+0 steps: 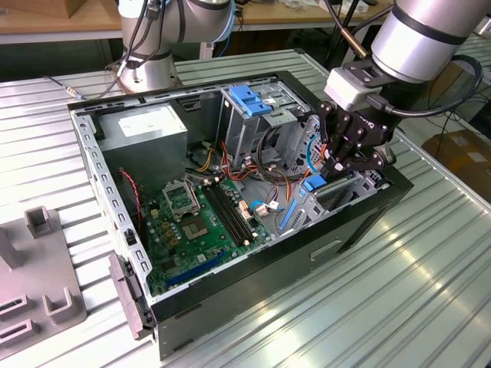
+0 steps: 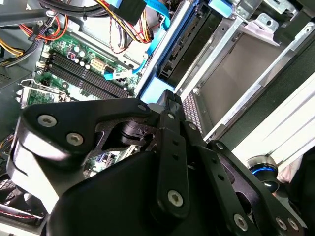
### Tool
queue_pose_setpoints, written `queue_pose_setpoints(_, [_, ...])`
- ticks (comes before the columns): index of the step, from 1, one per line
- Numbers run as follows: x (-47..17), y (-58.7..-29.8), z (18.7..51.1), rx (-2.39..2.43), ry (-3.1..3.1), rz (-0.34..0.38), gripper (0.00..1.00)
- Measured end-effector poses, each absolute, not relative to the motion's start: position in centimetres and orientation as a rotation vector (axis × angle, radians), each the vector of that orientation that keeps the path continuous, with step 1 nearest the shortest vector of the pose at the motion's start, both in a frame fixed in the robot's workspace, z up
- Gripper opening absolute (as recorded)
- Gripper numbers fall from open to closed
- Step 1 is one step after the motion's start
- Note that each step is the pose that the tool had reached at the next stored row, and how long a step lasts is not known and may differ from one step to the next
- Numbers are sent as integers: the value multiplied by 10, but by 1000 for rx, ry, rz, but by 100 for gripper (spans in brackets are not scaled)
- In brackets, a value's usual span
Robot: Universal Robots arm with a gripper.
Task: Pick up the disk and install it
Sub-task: 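Insert the first disk wire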
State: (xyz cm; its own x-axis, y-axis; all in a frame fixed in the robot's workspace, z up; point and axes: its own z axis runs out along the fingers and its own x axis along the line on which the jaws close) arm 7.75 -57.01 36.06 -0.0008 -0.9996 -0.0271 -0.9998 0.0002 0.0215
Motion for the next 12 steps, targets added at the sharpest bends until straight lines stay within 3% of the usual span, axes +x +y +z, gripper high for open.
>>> queue_pose_setpoints(12, [88,-570,361,-2218,2219,54,10])
